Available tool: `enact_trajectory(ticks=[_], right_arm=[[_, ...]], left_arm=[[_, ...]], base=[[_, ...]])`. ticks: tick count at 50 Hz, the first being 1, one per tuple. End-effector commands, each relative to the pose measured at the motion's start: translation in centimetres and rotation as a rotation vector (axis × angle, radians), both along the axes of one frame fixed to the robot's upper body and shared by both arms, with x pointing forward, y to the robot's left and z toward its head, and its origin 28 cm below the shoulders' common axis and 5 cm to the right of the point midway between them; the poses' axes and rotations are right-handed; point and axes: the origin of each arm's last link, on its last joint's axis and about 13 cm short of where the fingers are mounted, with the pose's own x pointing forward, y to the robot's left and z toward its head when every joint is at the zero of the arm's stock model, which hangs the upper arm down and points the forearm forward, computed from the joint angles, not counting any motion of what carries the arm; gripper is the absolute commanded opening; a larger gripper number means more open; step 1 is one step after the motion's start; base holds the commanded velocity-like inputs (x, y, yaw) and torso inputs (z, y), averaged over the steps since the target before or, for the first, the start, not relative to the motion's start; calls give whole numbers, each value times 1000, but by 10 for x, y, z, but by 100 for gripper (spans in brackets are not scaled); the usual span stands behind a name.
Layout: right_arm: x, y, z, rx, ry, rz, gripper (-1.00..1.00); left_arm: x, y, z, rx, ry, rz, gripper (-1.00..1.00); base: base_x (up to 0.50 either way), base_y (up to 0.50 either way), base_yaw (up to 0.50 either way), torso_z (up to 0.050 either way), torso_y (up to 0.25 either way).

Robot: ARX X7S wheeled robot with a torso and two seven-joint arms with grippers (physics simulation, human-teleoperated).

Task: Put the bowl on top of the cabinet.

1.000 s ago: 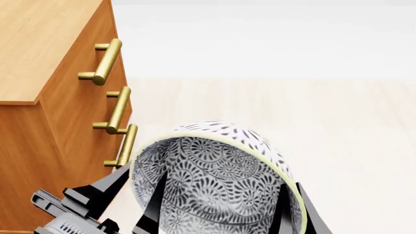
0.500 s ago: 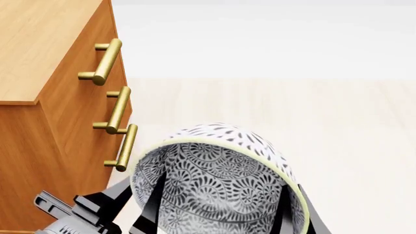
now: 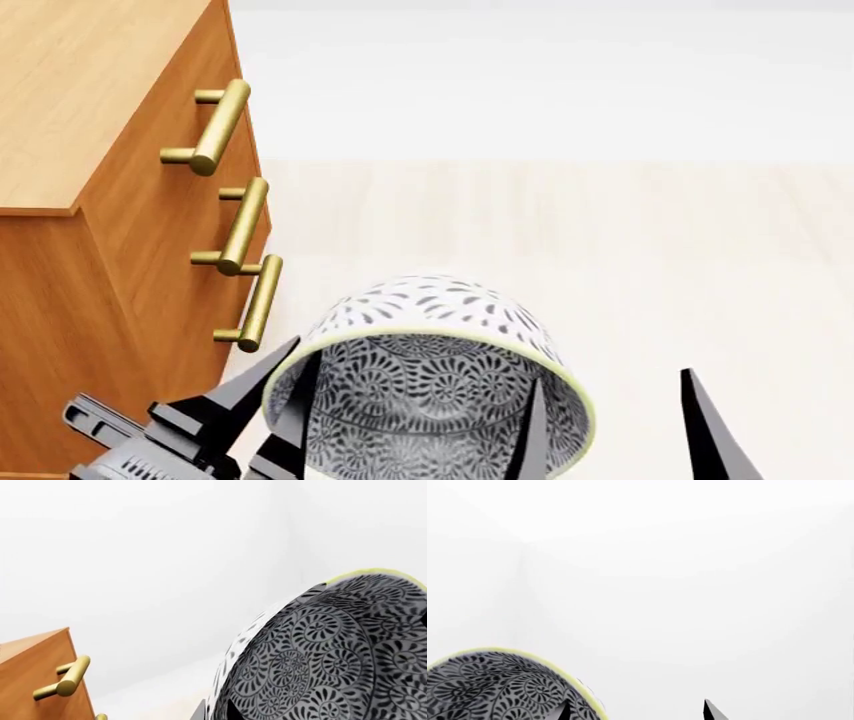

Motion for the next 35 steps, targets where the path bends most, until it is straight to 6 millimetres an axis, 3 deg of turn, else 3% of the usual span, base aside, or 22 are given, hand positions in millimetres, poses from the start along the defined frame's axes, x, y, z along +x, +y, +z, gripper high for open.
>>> enact_trajectory(ticks=[1, 18, 35], right_arm=[[0, 1, 0, -8, 0, -5, 100], [0, -1, -4, -5, 12, -6, 100], [-3, -6, -13, 42, 30, -1, 100]], left_arm=[[2, 1, 2, -4, -13, 14, -100], [9, -3, 10, 15, -32, -14, -100], [42, -7, 25, 62, 1, -56, -100]], base=[[0, 0, 0, 0, 0], [0, 0, 0, 0, 1], [0, 0, 0, 0, 0]])
